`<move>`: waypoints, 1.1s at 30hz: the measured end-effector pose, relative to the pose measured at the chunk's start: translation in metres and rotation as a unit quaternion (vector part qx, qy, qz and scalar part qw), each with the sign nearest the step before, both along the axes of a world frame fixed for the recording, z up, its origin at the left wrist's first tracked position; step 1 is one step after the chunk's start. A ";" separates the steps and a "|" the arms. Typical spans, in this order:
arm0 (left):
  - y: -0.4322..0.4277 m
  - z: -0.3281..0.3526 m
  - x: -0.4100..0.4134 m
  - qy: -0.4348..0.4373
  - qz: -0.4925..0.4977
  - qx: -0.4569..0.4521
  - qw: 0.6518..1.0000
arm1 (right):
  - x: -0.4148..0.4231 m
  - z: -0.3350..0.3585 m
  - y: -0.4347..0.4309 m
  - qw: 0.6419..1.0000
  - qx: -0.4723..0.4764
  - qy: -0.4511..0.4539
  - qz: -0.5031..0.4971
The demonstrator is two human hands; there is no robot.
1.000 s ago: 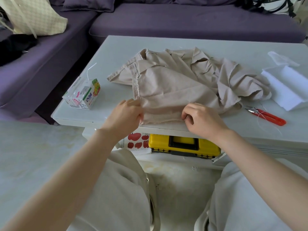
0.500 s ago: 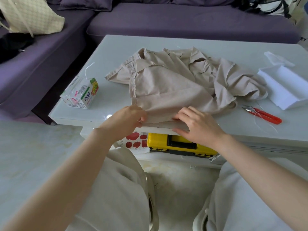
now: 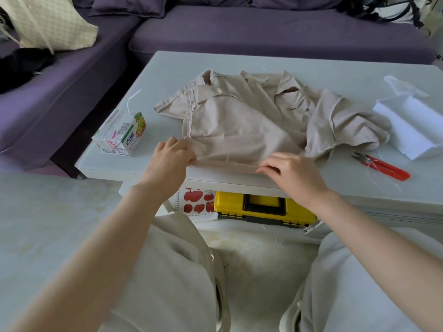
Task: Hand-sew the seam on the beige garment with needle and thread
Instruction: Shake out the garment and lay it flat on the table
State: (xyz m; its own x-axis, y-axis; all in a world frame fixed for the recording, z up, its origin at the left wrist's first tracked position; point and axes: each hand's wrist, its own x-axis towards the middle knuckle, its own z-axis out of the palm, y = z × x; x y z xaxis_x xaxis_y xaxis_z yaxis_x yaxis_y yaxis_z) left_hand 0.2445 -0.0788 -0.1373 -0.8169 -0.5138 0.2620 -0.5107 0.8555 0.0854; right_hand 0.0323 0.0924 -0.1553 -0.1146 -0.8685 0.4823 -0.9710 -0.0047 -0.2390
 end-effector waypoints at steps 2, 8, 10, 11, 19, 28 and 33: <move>0.004 0.002 -0.003 -0.034 0.032 0.003 0.999 | 0.001 -0.001 0.000 1.000 0.006 0.008 0.007; 0.040 0.018 -0.030 0.104 -0.008 0.078 0.992 | 0.004 -0.003 -0.005 1.000 -0.015 0.018 0.018; 0.057 0.015 -0.043 0.082 -0.072 0.120 0.987 | 0.006 0.000 -0.006 0.999 -0.034 0.017 0.027; 0.063 0.010 -0.050 0.061 -0.089 0.131 0.985 | 0.007 0.001 -0.006 0.999 -0.041 0.015 0.032; 0.046 0.003 -0.061 0.120 -0.108 0.138 0.977 | 0.001 0.003 -0.004 0.999 -0.018 -0.005 0.037; 0.039 0.003 -0.046 0.093 -0.058 0.047 0.993 | -0.001 0.006 0.000 0.999 -0.012 0.005 0.040; 0.056 -0.001 -0.061 0.083 -0.106 0.062 0.989 | 0.003 0.007 -0.001 0.998 -0.002 -0.005 0.055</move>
State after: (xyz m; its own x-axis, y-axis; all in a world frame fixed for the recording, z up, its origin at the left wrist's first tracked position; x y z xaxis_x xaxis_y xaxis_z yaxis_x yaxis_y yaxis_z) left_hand 0.1840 -0.0228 -0.1387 -0.8612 -0.3718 0.3466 -0.2909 0.9197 0.2637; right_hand 0.0350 0.0912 -0.1480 -0.0224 -0.8745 0.4845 -0.9622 -0.1127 -0.2478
